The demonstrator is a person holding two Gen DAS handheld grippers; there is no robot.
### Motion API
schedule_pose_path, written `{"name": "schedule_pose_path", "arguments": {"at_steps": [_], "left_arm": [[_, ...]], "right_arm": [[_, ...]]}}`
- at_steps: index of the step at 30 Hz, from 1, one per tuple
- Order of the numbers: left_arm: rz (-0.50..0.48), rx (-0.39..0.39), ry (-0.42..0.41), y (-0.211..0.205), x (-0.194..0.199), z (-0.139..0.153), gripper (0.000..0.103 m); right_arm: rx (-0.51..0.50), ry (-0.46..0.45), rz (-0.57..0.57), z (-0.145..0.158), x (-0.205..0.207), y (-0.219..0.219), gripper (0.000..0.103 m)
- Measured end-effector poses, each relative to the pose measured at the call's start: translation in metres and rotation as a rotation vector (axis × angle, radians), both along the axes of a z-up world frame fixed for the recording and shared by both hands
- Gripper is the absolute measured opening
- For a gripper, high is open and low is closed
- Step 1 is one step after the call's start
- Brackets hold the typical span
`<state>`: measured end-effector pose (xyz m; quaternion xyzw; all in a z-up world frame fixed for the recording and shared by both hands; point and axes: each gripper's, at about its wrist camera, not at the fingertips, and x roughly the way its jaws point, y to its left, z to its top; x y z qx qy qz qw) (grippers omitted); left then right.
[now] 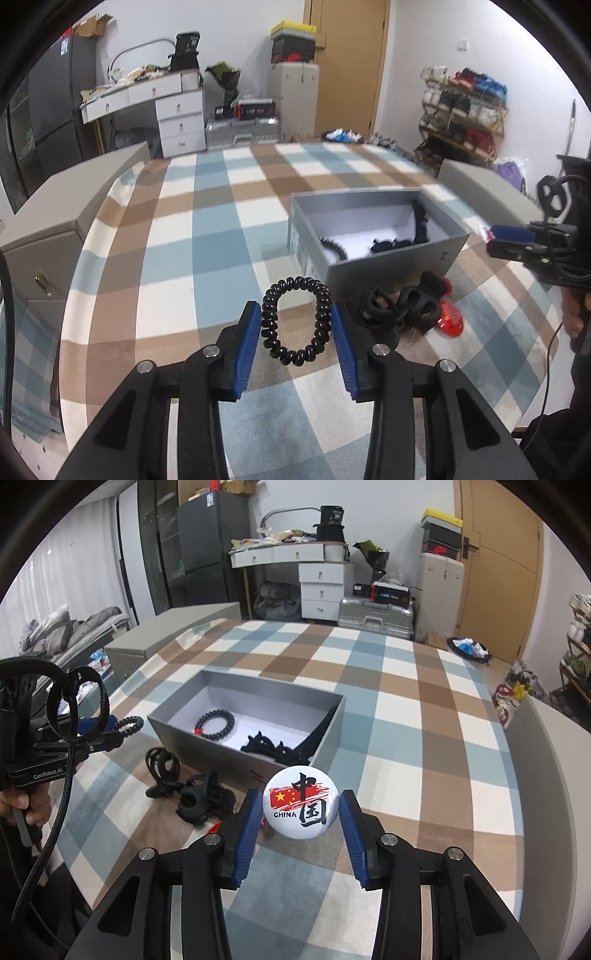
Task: Organize jewelry
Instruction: 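Carry the bracelet in the left gripper and badge in the right gripper over the grey box, then lower and release the bracelet with the left gripper while the right gripper drops the badge into the box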
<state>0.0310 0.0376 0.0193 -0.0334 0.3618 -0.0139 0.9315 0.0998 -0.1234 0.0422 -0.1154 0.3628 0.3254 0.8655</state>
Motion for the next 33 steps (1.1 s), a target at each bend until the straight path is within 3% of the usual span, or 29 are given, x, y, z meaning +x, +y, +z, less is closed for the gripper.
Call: {"name": "schedule_pose_path", "arguments": {"at_steps": [7, 18, 25, 33], "left_arm": [[-0.017, -0.023, -0.088, -0.005, -0.005, 0.018, 0.033], [-0.012, -0.046, -0.170, -0.011, 0.001, 0.027, 0.033], [-0.017, -0.048, -0.174, -0.018, 0.019, 0.024, 0.033], [-0.015, -0.045, -0.184, -0.024, 0.036, 0.021, 0.033]], "right_arm": [[0.063, -0.021, -0.026, 0.008, 0.002, -0.002, 0.042], [0.291, -0.017, -0.047, 0.022, 0.006, -0.008, 0.042], [0.333, -0.041, -0.043, 0.026, 0.008, 0.002, 0.042], [0.358, -0.003, -0.039, 0.021, 0.015, 0.005, 0.042]]}}
